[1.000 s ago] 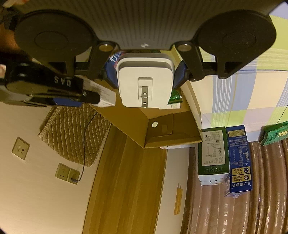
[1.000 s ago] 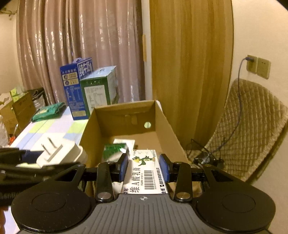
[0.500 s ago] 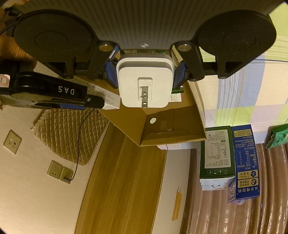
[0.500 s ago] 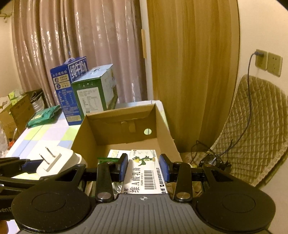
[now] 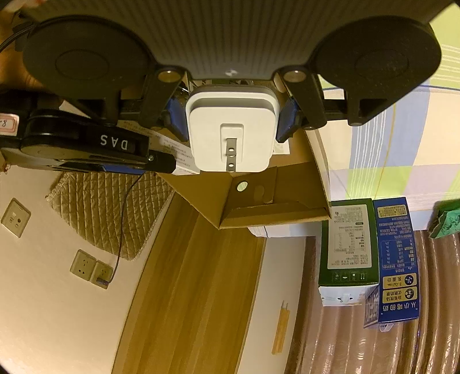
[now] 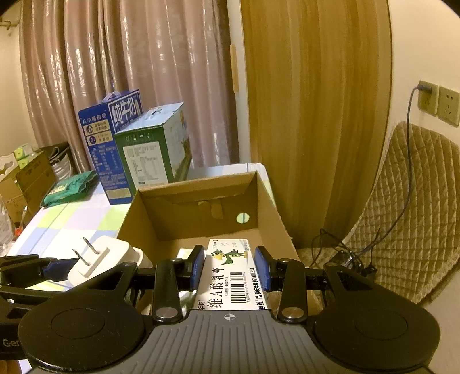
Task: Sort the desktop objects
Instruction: 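Open both tools to drop the plug adapter and ointment box into the box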
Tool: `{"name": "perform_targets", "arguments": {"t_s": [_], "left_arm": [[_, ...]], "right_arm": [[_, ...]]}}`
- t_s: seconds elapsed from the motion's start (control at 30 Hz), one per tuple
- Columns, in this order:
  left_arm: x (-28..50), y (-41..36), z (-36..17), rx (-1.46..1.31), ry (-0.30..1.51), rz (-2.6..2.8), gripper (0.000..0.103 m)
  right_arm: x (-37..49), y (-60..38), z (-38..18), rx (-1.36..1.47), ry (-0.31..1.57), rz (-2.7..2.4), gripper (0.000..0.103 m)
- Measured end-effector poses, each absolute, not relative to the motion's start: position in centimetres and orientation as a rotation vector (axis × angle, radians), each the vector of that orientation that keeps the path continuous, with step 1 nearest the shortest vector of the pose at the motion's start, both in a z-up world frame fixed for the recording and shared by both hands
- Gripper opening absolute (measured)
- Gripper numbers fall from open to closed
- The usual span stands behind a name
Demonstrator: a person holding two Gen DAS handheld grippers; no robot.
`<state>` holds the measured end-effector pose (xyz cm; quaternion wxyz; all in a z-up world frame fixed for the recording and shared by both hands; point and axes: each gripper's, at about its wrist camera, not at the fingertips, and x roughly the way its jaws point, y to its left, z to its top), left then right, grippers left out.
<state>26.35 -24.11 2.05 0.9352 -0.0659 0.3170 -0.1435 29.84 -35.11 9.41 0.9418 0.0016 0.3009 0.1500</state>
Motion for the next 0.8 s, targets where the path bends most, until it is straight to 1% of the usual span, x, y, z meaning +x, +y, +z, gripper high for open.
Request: {"name": "perform_targets", "arguments": {"t_s": [0.1, 0.13, 0.17, 0.23, 0.4, 0.57, 0.6, 0.67, 0.7, 0.73, 0.77, 0.8], "left_arm": [[26.9, -23.8, 2.0, -0.159, 0.652, -0.303, 0.061], [27.1, -23.6, 2.0, -0.175, 0.655, -0.306, 0.068], [27.2, -23.5, 2.0, -0.183, 0.658, -0.301, 0.072], [27.3, -23.3, 2.0, -0.178, 0.655, -0.297, 0.073], [26.7, -22.6, 1.8, -0.186, 0.659, -0.282, 0.072], [25.5, -22.3, 1.8, -0.178, 0.668, -0.264, 0.073], [25.2, -22.3, 1.9, -0.175, 0.668, -0.260, 0.074], [24.5, -22.2, 2.1, -0.170, 0.668, -0.249, 0.080], [24.1, -22.2, 2.3, -0.167, 0.667, -0.242, 0.081], [23.6, -22.1, 2.4, -0.164, 0.668, -0.236, 0.085], [23.1, -22.1, 2.6, -0.156, 0.669, -0.234, 0.089], [22.7, -22.2, 2.8, -0.148, 0.669, -0.232, 0.092]], "right_arm": [[30.4, -35.5, 9.5, 0.047, 0.603, 0.316, 0.036], [30.6, -35.6, 9.5, 0.065, 0.601, 0.324, 0.037], [30.9, -35.8, 9.5, 0.083, 0.611, 0.326, 0.044], [31.1, -36.2, 9.5, 0.111, 0.613, 0.322, 0.057], [30.5, -37.1, 9.9, 0.131, 0.609, 0.304, 0.062], [28.9, -37.7, 10.0, 0.121, 0.609, 0.296, 0.083], [28.5, -37.8, 10.0, 0.117, 0.610, 0.292, 0.085], [27.7, -37.9, 10.1, 0.108, 0.616, 0.277, 0.093], [27.2, -38.0, 10.2, 0.101, 0.620, 0.268, 0.095], [26.6, -38.1, 10.3, 0.092, 0.622, 0.262, 0.098], [26.0, -38.2, 10.4, 0.082, 0.622, 0.261, 0.101], [25.3, -38.3, 10.5, 0.071, 0.621, 0.260, 0.101]]}}
